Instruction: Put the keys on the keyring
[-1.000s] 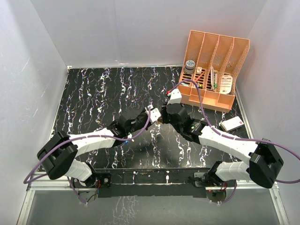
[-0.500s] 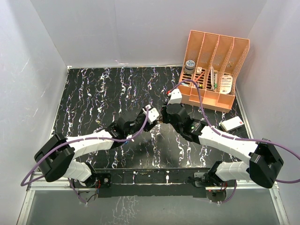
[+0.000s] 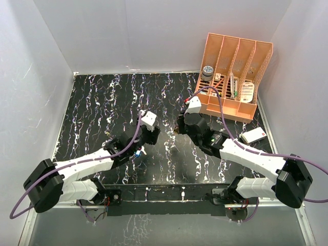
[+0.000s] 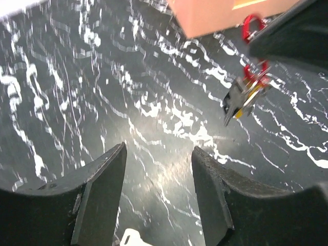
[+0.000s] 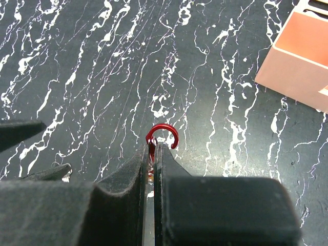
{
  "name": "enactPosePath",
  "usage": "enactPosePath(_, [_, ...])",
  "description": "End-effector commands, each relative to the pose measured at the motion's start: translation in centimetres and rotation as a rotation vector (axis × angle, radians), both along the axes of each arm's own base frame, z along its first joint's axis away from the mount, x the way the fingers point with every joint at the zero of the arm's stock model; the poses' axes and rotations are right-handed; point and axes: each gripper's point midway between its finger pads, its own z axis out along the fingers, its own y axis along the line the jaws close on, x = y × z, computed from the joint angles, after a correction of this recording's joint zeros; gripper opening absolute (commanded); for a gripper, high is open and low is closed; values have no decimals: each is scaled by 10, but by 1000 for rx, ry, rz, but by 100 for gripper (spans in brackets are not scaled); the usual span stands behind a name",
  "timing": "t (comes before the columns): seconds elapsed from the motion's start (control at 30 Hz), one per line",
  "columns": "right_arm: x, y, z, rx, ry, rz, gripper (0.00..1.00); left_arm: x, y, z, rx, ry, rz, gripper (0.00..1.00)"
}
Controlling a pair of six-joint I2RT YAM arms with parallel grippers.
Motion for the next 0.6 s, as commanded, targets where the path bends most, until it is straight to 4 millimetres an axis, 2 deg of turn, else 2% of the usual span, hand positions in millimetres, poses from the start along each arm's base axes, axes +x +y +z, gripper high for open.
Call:
enactPosePath(0.0, [4, 1, 31, 75, -73, -13, 0, -10, 26, -25, -49, 199, 170, 51])
enactPosePath(0.17, [1, 0, 31, 76, -71, -8, 0, -21, 50, -41, -172, 281, 230, 50])
enactPosePath(0.33, [0, 0, 31, 79, -70, -5, 0, -20, 73, -52, -325, 347, 249, 52])
enactPosePath(0.43, [0, 0, 30, 78, -69, -5, 0, -20, 76, -61, -341, 380, 253, 53])
enactPosePath(0.57, [1, 1, 28, 74, -66, -4, 0, -20, 71, -71, -380, 430, 239, 54])
